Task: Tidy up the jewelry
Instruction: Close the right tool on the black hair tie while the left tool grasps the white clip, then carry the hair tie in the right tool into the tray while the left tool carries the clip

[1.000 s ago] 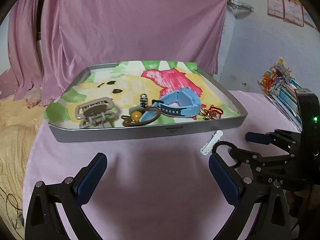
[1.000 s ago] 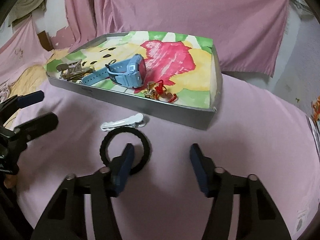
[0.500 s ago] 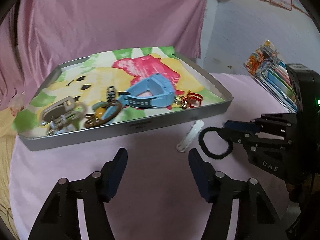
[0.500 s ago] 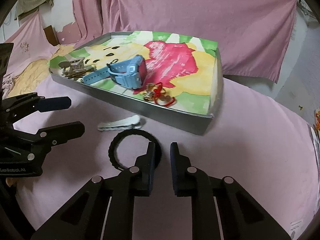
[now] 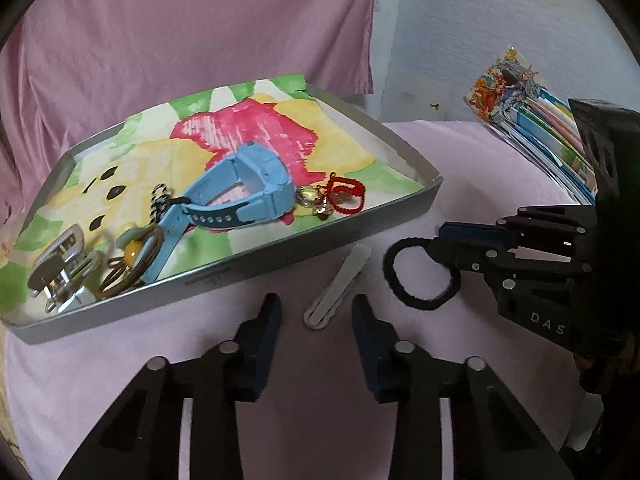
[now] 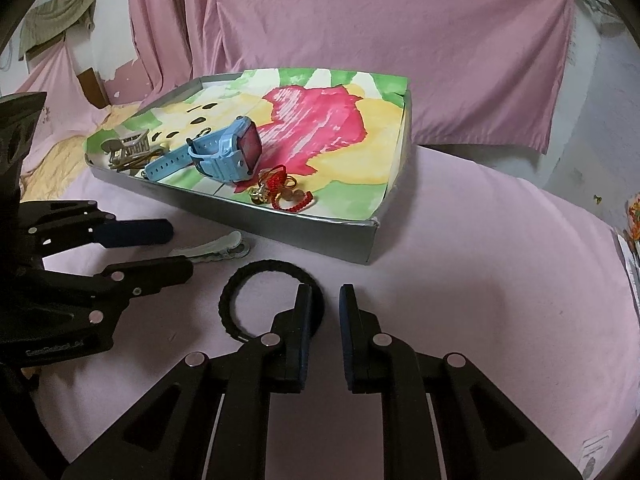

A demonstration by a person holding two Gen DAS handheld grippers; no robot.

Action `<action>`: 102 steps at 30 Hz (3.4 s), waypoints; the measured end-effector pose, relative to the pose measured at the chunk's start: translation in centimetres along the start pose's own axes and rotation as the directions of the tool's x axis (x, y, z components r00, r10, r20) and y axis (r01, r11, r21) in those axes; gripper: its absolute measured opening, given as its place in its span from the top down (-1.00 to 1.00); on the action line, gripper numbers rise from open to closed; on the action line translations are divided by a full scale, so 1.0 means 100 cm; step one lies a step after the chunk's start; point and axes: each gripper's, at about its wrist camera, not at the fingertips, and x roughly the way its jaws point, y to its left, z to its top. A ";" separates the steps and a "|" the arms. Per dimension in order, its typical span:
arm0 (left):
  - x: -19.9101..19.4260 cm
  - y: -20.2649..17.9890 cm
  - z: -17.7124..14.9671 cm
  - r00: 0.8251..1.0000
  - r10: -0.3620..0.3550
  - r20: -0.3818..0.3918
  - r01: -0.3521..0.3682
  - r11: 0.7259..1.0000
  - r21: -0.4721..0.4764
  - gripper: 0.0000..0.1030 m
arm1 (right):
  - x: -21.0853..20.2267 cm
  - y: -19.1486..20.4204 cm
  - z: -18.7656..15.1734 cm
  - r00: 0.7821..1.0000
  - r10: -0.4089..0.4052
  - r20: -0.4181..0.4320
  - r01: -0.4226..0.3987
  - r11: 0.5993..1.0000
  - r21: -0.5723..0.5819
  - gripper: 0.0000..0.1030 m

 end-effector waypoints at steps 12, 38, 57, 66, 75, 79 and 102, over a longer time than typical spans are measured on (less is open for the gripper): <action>0.002 -0.014 0.000 1.000 -0.023 -0.010 0.024 0.997 0.071 0.76 | 0.000 0.000 -0.002 1.000 -0.003 0.006 0.003 1.000 0.009 0.76; -0.030 0.006 -0.026 0.997 -0.055 0.056 0.059 0.995 -0.078 0.79 | -0.016 0.010 -0.010 0.995 0.069 0.068 -0.073 0.996 0.052 0.91; -0.058 0.020 -0.025 0.987 -0.027 0.158 0.047 0.991 -0.124 0.79 | -0.048 0.020 0.006 0.979 0.083 0.187 -0.091 0.995 0.037 0.91; -0.069 0.033 -0.003 0.974 0.033 0.223 0.001 0.989 -0.150 0.79 | -0.042 0.010 0.035 0.960 0.062 0.271 -0.096 0.989 0.111 0.91; -0.049 0.058 0.021 0.972 0.096 0.216 -0.048 0.975 -0.219 0.79 | -0.009 0.010 0.054 0.972 -0.003 0.234 -0.034 0.987 0.155 0.91; -0.038 0.069 0.025 0.972 0.136 0.192 -0.084 0.963 -0.257 0.79 | 0.003 0.008 0.057 0.977 -0.022 0.212 -0.017 0.984 0.179 0.91; -0.015 0.084 0.025 0.980 0.162 0.112 -0.123 0.948 -0.294 0.78 | 0.032 0.012 0.060 0.992 -0.005 0.127 -0.018 0.983 0.184 0.90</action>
